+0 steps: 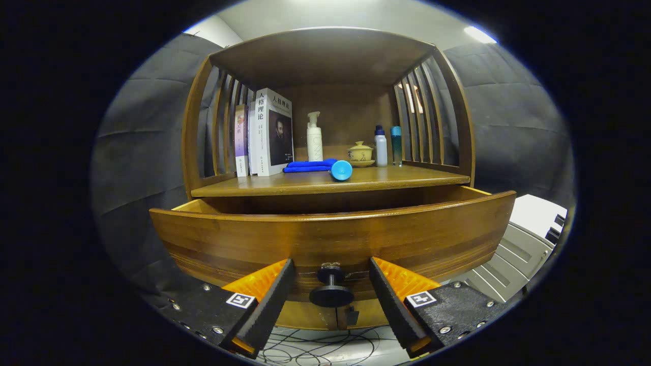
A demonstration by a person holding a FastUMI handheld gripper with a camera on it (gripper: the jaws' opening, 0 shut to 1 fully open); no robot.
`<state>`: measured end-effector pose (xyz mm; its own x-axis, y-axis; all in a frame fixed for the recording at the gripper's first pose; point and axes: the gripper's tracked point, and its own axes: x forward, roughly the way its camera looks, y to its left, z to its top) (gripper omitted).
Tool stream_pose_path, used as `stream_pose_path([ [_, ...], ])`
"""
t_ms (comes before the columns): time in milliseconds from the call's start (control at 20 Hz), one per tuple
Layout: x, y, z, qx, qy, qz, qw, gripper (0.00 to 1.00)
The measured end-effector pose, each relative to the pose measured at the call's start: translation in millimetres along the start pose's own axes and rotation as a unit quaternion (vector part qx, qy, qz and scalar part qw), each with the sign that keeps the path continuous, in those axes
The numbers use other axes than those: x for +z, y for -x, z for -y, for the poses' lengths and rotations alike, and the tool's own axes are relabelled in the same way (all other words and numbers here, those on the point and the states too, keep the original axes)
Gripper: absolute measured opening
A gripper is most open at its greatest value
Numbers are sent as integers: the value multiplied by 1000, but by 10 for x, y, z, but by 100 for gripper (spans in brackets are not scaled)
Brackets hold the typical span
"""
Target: Pull open the drawer, take out the items inside it, and place them on the countertop above the cabinet.
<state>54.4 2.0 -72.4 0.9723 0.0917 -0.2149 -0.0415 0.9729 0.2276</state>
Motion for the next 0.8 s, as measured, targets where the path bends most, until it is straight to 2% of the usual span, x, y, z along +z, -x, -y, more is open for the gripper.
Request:
stream_pose_path([
  [400, 72, -420, 27, 7, 1, -5, 1000, 93],
  [800, 60, -471, 45, 9, 2, -12, 1000, 93],
])
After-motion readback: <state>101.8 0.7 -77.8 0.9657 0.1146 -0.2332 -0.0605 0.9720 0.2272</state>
